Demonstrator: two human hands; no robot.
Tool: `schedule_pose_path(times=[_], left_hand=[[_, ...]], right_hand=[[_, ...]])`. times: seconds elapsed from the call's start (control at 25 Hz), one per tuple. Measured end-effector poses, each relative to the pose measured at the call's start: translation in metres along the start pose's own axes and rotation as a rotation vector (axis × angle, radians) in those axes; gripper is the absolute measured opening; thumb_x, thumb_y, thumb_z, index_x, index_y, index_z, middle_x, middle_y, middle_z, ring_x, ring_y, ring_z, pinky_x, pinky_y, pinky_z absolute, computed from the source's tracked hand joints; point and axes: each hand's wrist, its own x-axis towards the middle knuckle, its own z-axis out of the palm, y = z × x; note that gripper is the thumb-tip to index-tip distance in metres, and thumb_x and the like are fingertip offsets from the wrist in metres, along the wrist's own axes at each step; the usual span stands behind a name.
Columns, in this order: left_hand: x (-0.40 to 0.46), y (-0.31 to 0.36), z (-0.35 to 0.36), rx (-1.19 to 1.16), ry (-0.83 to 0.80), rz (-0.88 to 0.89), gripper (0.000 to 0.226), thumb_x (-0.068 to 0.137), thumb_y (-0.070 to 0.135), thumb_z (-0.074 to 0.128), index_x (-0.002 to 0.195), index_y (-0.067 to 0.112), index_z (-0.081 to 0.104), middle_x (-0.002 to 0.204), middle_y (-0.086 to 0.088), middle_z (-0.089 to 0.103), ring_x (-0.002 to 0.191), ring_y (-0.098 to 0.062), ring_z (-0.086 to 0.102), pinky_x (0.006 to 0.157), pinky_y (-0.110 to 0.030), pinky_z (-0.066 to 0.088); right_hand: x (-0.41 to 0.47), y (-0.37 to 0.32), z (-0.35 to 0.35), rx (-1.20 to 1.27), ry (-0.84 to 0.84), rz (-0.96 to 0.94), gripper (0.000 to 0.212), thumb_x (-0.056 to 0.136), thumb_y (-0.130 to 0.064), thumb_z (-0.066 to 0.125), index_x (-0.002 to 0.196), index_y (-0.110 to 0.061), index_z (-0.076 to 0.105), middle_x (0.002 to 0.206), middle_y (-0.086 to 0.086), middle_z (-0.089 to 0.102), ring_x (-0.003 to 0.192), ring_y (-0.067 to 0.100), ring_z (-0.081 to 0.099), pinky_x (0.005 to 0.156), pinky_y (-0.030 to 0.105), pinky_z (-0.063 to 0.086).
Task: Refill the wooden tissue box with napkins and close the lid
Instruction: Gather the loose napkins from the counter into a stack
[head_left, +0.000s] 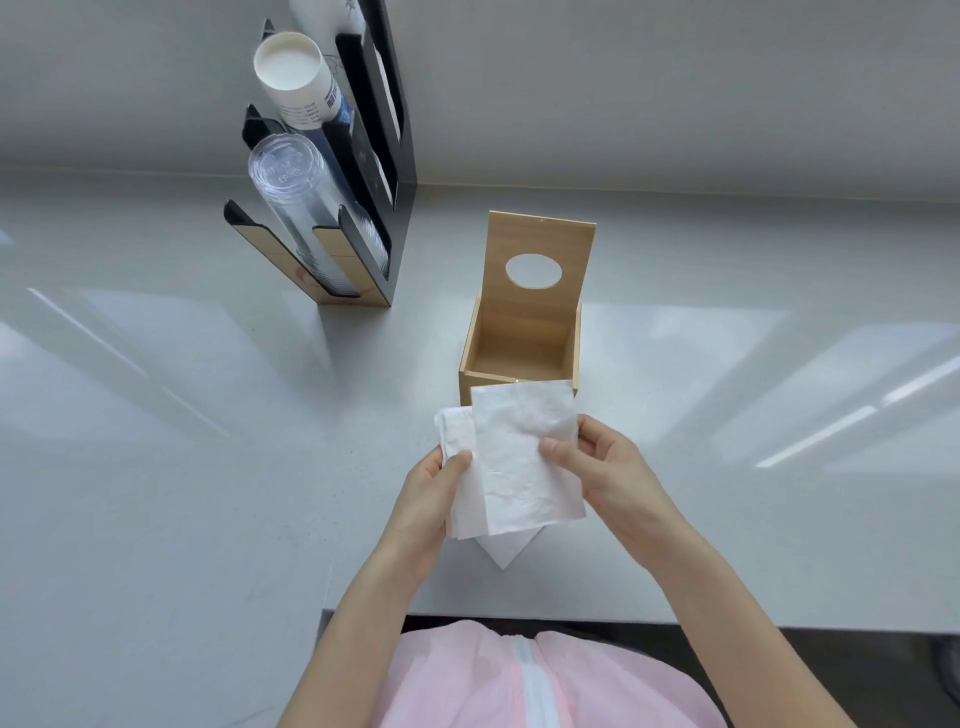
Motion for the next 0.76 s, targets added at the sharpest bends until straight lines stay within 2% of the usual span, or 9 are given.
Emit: schedule_pose_path(times=[0.12,0.24,0.32,0.48,0.64,0.76], left_hand=[[-0.004,0.001,-0.004,-0.002,-0.039,0.022,0.028,0.093,0.030,0.045,0.107,0.017,0.065,0.109,-0.006,0.071,0.099,-0.023,0.067,0.087,-0.042,0.051],[-0.005,0.000,-0.008,-0.033,-0.047,0.013,0.033,0.095,0.033,0.039,0.111,0.016,0.063,0.109,-0.008,0.070,0.098,-0.024,0.067,0.082,-0.040,0.052],[-0.006,0.001,-0.011,-0.071,-0.039,-0.004,0.036,0.096,0.035,0.035,0.113,0.015,0.061,0.109,-0.008,0.070,0.098,-0.024,0.067,0.082,-0.041,0.052],[-0.008,0.004,-0.014,-0.066,-0.048,0.024,0.029,0.094,0.027,0.042,0.113,0.012,0.059,0.110,-0.011,0.068,0.101,-0.029,0.064,0.086,-0.043,0.051],[-0.011,0.003,-0.014,-0.033,-0.024,0.055,0.023,0.094,0.017,0.045,0.111,0.011,0.059,0.105,-0.010,0.067,0.095,-0.026,0.065,0.083,-0.038,0.052],[-0.011,0.002,-0.014,-0.019,-0.005,0.063,0.020,0.094,0.015,0.044,0.107,0.013,0.060,0.102,-0.008,0.068,0.093,-0.024,0.065,0.083,-0.038,0.051]], right_hand=[[0.004,0.013,0.017,-0.096,0.081,0.017,0.012,0.085,-0.011,0.062,0.097,-0.013,0.063,0.091,-0.004,0.072,0.078,0.008,0.068,0.062,0.011,0.053],[0.006,0.019,0.027,-0.216,0.139,-0.010,0.009,0.085,-0.010,0.061,0.090,-0.018,0.060,0.087,-0.007,0.068,0.074,0.005,0.064,0.056,0.006,0.049],[0.007,0.020,0.033,-0.268,0.158,-0.023,0.010,0.085,-0.012,0.061,0.086,-0.022,0.059,0.088,-0.007,0.068,0.078,0.009,0.064,0.061,0.013,0.050],[0.008,0.020,0.041,-0.303,0.156,-0.024,0.011,0.083,-0.013,0.061,0.085,-0.023,0.059,0.099,0.002,0.069,0.092,0.020,0.066,0.080,0.034,0.053],[0.010,0.021,0.043,-0.321,0.146,-0.035,0.014,0.083,-0.013,0.061,0.083,-0.026,0.057,0.099,0.001,0.069,0.093,0.020,0.065,0.080,0.033,0.053],[0.011,0.024,0.042,-0.316,0.125,-0.048,0.010,0.084,-0.015,0.061,0.084,-0.025,0.058,0.094,-0.002,0.068,0.088,0.017,0.065,0.073,0.026,0.051]])
